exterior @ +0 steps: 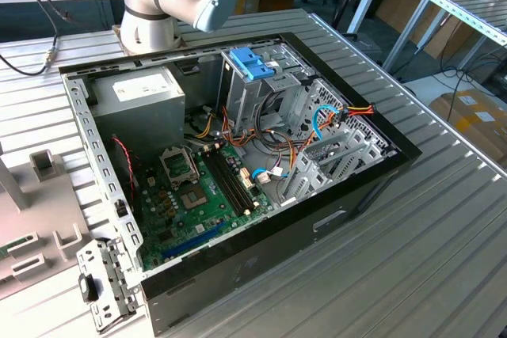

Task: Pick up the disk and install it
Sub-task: 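Pick up the disk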

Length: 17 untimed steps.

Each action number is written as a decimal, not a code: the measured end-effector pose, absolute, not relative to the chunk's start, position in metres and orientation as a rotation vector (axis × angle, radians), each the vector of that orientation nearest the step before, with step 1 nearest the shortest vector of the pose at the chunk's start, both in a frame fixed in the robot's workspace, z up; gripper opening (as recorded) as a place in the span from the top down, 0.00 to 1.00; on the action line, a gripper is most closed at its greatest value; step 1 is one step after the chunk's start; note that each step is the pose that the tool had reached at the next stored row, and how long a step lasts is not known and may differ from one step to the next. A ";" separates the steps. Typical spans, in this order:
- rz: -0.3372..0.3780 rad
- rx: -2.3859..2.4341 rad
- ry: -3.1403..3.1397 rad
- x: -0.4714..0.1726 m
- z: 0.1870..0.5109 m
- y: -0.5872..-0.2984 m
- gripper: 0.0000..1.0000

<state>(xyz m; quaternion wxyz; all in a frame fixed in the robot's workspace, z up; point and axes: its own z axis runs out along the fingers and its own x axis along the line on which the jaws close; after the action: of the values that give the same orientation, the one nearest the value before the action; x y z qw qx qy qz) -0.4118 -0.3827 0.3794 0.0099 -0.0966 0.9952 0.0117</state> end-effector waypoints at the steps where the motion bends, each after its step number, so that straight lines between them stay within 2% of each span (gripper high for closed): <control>1: 0.037 -0.313 3.106 -0.412 0.379 -0.383 0.89; 17: 0.039 -0.558 3.073 -0.412 0.379 -0.383 0.89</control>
<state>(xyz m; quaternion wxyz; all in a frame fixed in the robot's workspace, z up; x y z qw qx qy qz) -0.4118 -0.3827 0.3794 0.0088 -0.1787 0.9838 0.0124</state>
